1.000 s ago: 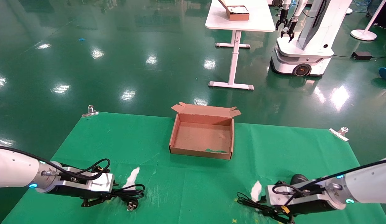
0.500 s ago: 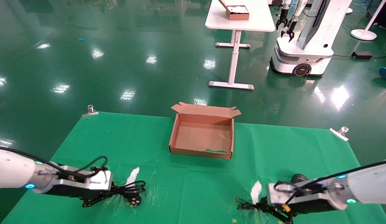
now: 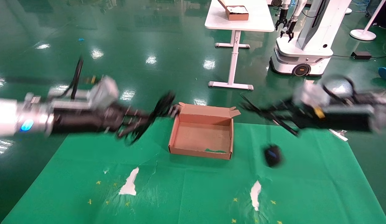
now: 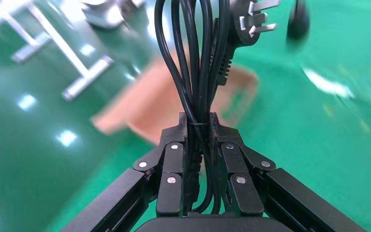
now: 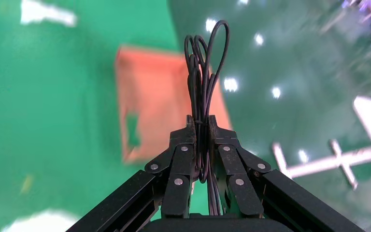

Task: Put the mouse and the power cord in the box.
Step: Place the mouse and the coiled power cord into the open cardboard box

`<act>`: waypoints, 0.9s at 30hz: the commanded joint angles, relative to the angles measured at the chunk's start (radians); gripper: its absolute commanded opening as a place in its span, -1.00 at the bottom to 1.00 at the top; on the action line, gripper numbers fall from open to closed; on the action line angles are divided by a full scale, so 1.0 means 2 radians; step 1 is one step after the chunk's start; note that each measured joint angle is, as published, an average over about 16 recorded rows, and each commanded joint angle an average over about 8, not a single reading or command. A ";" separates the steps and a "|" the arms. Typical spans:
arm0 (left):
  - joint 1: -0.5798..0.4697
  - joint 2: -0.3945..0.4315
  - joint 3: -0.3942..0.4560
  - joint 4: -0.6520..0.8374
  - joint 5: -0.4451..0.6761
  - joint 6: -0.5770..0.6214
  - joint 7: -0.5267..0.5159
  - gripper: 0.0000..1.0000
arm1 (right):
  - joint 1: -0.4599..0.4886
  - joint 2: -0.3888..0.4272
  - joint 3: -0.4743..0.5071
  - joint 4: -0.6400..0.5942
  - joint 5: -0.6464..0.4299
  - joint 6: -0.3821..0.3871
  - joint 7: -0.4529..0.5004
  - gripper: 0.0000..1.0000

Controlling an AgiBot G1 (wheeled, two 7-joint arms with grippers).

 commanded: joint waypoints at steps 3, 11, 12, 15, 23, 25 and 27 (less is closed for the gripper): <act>-0.025 0.026 -0.015 0.001 -0.021 -0.034 -0.031 -1.00 | 0.012 -0.045 0.009 -0.007 0.013 0.036 0.013 -1.00; -0.055 0.022 -0.014 -0.005 -0.021 -0.058 -0.040 -1.00 | -0.026 -0.154 0.020 -0.089 0.024 0.219 0.001 -1.00; -0.057 0.018 -0.012 -0.007 -0.018 -0.055 -0.037 -1.00 | -0.033 -0.162 0.021 -0.094 0.024 0.234 -0.001 -1.00; -0.057 0.007 -0.006 -0.011 -0.008 -0.043 -0.026 -1.00 | -0.051 -0.176 0.019 -0.097 0.023 0.248 -0.007 -1.00; -0.049 -0.021 0.012 -0.008 0.017 -0.014 -0.008 -1.00 | -0.075 -0.177 0.013 -0.079 0.024 0.195 -0.016 0.60; -0.048 -0.026 0.017 -0.009 0.024 -0.010 -0.004 -1.00 | -0.075 -0.176 0.013 -0.078 0.025 0.189 -0.017 0.98; -0.046 -0.028 0.022 -0.010 0.032 -0.008 0.001 -1.00 | -0.075 -0.175 0.013 -0.077 0.026 0.187 -0.019 1.00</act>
